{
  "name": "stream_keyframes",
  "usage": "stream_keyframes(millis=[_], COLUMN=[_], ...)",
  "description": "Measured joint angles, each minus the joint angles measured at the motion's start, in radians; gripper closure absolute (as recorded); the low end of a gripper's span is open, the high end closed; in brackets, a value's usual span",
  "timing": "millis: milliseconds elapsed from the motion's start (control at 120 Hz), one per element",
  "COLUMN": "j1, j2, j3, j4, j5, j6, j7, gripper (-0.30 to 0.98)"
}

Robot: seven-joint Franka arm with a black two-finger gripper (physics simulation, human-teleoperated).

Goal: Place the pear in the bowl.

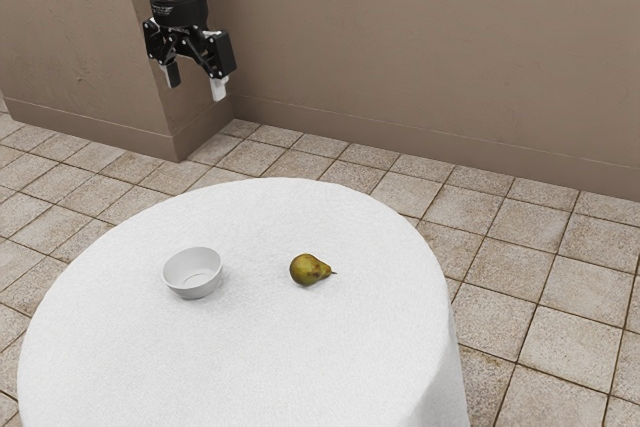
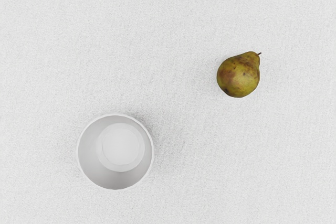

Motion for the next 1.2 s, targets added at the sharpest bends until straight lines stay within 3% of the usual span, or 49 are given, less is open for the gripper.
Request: stream_keyframes(millis=[433,750,1008,1200], j1=[0.0,-0.01,-0.011,-0.008], j2=[0.004,0.065,0.2,0.268], j3=[-0.006,-0.065,-0.094,-0.102], j4=[-0.008,-0.371,-0.394,-0.372], j5=[-0.006,-0.01,-0.01,-0.023], j6=[0.008,0.33,0.527,0.548], j7=[-0.002,0.056,0.127,0.216], gripper=[0.0,0.0,0.0,0.0])
